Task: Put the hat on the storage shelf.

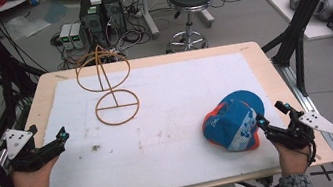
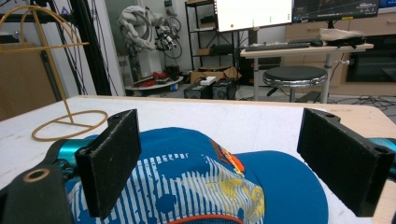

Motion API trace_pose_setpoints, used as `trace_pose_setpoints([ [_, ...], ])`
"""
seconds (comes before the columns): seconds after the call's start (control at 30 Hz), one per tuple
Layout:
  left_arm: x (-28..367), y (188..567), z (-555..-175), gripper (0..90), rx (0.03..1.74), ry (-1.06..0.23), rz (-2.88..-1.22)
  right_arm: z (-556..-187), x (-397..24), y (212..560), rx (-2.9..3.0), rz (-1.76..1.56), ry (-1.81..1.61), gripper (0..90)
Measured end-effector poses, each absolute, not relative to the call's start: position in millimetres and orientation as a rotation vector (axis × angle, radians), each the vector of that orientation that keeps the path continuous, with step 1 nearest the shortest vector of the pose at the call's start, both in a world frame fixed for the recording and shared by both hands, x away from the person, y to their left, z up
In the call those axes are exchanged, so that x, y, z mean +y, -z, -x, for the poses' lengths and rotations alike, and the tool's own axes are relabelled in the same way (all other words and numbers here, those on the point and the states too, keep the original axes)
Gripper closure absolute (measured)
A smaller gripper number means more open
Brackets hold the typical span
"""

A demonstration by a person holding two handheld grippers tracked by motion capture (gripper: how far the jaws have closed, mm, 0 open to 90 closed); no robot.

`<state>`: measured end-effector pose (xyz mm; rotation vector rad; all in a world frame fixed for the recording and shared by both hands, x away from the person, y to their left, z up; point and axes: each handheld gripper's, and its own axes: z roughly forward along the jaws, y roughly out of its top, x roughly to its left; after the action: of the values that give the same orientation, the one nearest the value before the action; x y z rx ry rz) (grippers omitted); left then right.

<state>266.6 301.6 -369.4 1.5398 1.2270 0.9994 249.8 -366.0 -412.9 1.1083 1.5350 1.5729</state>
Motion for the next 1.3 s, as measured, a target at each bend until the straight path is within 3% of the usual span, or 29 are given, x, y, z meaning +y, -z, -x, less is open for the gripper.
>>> trace_pose_setpoints([
  [1.3,300.6,369.7,-266.1,13.6,1.221,-0.995,-1.545,-250.3,-364.5,413.1,1.543,-1.110,-1.574,12.8],
])
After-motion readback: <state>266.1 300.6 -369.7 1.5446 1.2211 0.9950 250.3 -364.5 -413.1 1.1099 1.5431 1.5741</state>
